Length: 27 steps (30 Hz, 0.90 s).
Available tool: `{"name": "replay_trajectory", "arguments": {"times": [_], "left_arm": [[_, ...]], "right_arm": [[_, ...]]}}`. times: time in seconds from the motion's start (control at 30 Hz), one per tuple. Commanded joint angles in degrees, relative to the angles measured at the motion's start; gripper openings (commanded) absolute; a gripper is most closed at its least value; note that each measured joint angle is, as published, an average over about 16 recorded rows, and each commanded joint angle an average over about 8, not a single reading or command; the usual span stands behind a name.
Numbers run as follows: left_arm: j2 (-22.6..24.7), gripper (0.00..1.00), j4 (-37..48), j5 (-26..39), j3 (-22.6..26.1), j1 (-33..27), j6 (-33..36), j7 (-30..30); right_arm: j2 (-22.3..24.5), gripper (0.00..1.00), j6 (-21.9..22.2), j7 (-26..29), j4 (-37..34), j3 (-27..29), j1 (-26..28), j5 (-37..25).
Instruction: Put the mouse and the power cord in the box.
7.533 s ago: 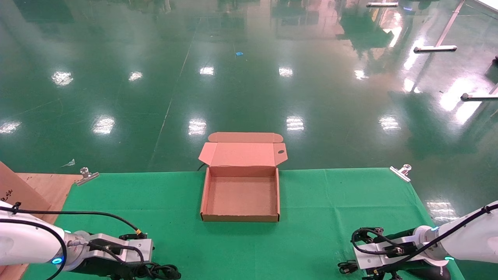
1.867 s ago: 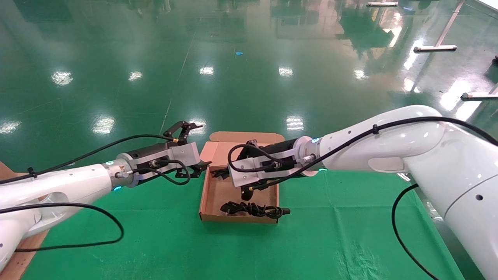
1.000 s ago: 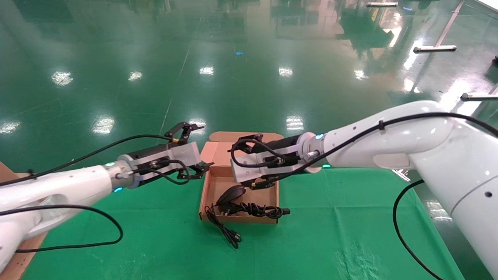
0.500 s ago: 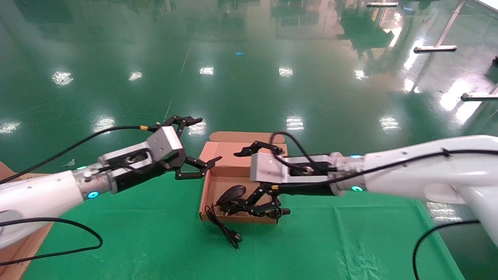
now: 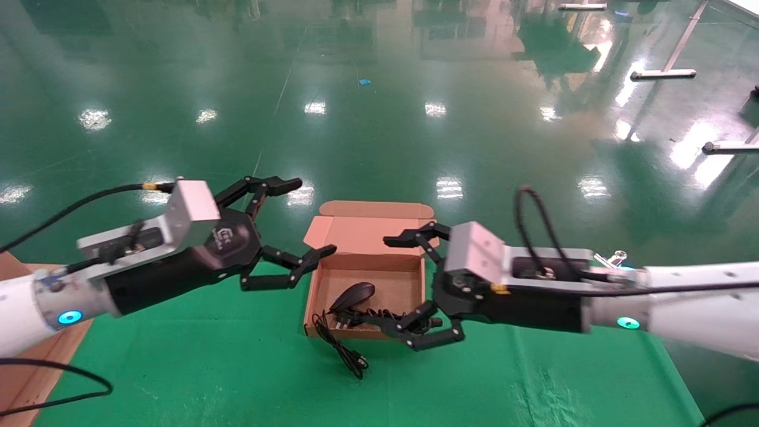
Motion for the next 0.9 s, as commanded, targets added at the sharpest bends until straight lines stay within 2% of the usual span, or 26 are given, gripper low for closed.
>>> {"name": "replay_trajectory", "arguments": {"times": [0.03, 0.73, 0.9], "left_arm": [[-1.2, 1.00, -2.1, -0.4, -0.9, 0.9, 1.4, -2.6], [-13.6, 1.00, -24.4, -4.3, -10.4, 10.4, 16.0, -29.3], [-15.6, 1.00, -28.2, -5.0, -11.9, 11.9, 18.5, -33.7]], "right_arm": [[1.5, 1.00, -1.0, 1.5, 1.6, 1.3, -1.3, 1.4], [16.9, 1.00, -11.9, 17.6, 18.3, 14.9, -14.9, 15.8], [20.1, 1.00, -14.1, 21.0, 21.8, 17.8, -17.7, 18.8]]}}
